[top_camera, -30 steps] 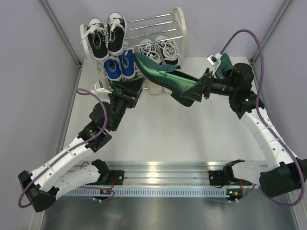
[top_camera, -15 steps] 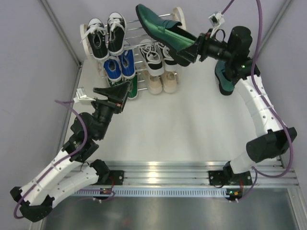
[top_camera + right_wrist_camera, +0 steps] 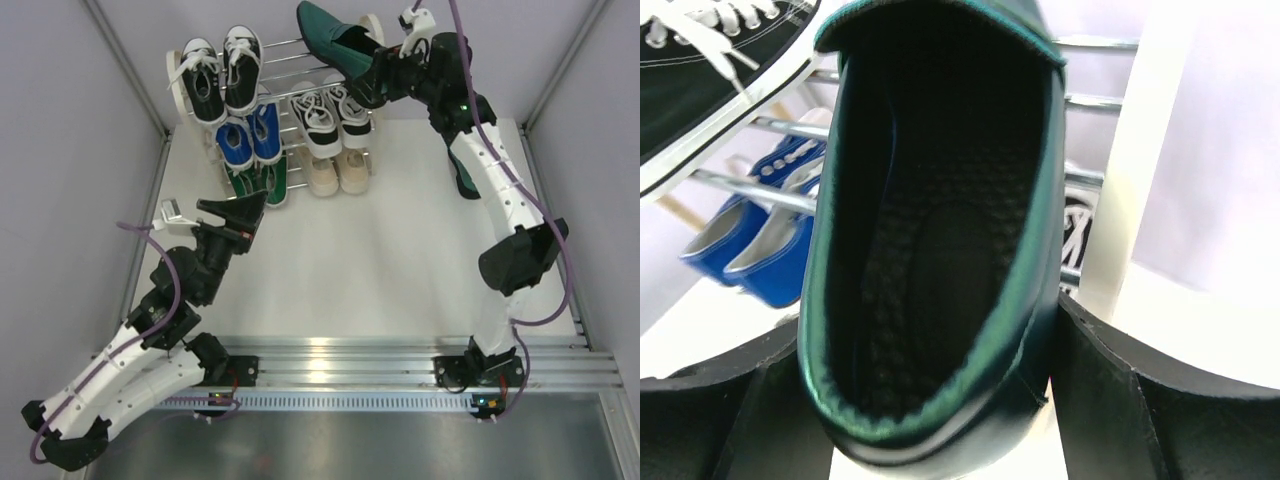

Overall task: Place and organize the shoes onto the shoe shelf
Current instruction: Place the shoe at the shoe shelf.

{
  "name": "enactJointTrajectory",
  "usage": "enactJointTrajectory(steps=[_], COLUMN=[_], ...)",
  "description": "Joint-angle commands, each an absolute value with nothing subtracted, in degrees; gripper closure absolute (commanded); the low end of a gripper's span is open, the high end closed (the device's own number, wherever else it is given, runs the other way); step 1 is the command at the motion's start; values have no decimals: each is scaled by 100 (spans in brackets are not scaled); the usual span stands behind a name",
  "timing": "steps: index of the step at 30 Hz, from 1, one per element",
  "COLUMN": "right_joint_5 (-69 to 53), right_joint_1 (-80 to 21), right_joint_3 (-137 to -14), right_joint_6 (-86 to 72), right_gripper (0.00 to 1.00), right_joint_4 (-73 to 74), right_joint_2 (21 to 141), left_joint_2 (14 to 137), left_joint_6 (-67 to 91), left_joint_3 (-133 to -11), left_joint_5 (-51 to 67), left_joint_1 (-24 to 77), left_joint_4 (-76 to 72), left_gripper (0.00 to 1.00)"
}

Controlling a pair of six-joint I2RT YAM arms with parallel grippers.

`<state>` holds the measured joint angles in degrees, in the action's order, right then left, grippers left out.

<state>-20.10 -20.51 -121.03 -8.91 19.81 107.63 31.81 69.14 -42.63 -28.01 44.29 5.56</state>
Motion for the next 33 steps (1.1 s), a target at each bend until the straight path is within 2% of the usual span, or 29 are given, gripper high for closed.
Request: enactJointTrajectory(steps=[1,19,29,31,33], right_joint_5=[-1145,385,756,730,703], right_joint_1=[-2364,-2803,-2953,-2971,-2979], right_joint_3=[-12762,-12858,-12709,-12630,-12551], right_joint_6=[-475,-132,-518,-545,-545], right_gripper=[100,100,100,96,87], right_joint_4=[1318,642,501,510,527], right_joint_2=[10661,10854,10960,10934,10872], left_joint_2=[3067,2865,2848,2856,2856], left_joint_6=[6970,7110,7128,7137,7146], left_joint_3=[-4175,-3832,-3841,-3850,-3858], left_joint_5=[-2988,-3190,-3182,-3164,-3164], left_joint_1=[4447,4438,4438,4438,4438], left_joint_4=[606,580,606,606,606], left_gripper=[2,2,2,2,2])
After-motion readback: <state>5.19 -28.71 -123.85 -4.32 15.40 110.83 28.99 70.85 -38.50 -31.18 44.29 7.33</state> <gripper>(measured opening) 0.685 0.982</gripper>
